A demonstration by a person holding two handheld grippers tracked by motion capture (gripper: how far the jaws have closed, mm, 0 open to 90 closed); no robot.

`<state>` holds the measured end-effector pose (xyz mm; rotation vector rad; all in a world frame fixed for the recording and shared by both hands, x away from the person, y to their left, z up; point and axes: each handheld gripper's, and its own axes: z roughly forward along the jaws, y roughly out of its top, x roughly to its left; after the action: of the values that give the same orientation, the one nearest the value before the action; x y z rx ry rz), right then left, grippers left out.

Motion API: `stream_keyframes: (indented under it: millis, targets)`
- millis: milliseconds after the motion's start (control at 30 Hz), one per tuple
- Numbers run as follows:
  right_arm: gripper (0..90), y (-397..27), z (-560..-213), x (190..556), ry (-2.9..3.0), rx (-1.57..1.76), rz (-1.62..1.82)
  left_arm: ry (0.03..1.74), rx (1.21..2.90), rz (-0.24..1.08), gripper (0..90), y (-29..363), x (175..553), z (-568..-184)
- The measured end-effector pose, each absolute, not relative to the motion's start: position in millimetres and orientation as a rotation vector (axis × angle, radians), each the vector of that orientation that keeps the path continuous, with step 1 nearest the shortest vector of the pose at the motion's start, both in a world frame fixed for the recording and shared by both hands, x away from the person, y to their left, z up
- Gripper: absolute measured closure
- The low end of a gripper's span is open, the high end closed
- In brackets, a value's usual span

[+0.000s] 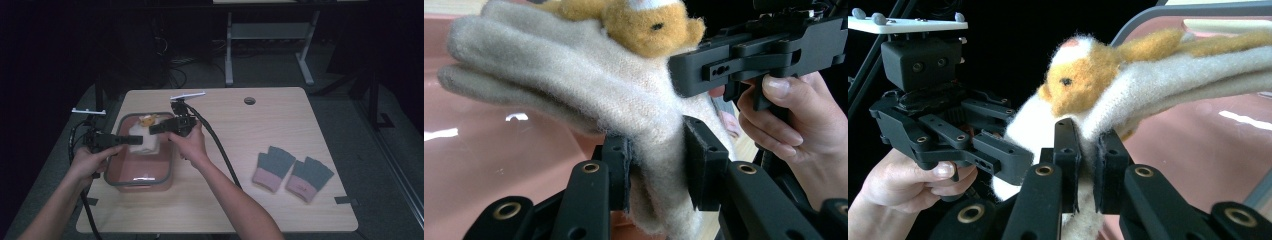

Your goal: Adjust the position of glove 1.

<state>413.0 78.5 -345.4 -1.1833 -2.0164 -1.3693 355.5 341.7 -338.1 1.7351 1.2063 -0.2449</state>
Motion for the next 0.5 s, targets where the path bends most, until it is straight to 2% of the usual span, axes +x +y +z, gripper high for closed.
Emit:
stream_keyframes:
  millis: [500]
  targets:
    - [82.3,92.7,-364.3,417.4,-2.016,-1.181,-1.335,1.266,1.739,-0.255,66.6,352.2,355.5,-353.3]
